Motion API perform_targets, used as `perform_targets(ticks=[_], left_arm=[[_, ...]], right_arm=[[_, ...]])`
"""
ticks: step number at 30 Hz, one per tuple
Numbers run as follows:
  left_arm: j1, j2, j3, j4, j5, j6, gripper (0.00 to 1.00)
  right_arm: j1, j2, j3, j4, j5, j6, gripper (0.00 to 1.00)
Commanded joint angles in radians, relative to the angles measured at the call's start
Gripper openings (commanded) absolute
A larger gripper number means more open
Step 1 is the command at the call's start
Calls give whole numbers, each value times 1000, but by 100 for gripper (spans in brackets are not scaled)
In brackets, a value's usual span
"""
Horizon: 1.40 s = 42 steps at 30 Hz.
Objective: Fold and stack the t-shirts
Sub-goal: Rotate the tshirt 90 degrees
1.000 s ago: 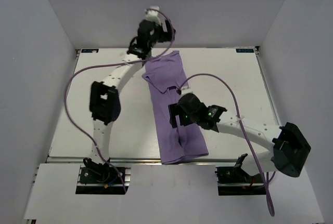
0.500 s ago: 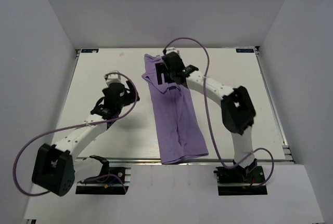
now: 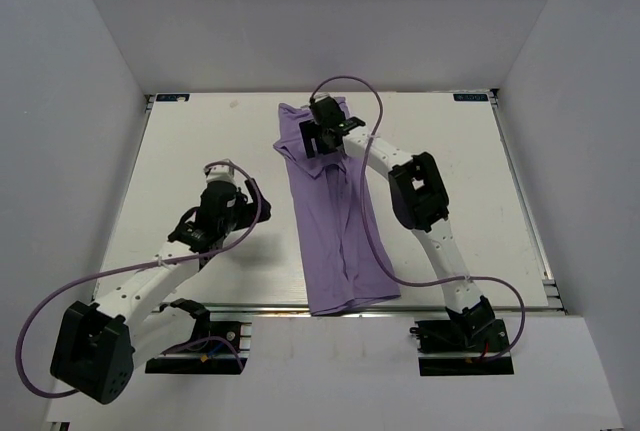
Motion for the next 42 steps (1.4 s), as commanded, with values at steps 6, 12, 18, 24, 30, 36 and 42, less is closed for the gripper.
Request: perform_targets(ticks=[6, 12, 18, 24, 30, 36, 42], left_arm=[[-1, 37, -55, 79, 177, 57, 100], [-1, 135, -10, 99, 325, 132, 100], [-33, 254, 34, 62, 439, 141, 100], [-127, 221, 4, 41, 516, 152, 100], [-256, 162, -6, -27, 493, 152, 100], [-365, 141, -35, -97, 417, 123, 100], [-474, 184, -46, -114, 364, 62, 100]], right_arm=[[-103, 80, 59, -127, 38, 83, 90], [-169, 82, 84, -139, -17, 126, 90], [-159, -31, 69, -84, -159, 58, 90], [-145, -329, -243, 73, -224, 69, 90], [-134, -800, -816, 107, -121, 180, 90], [-125, -1183, -1239, 19, -176, 250, 90], [-105, -1409, -1467, -139, -346, 304, 90]])
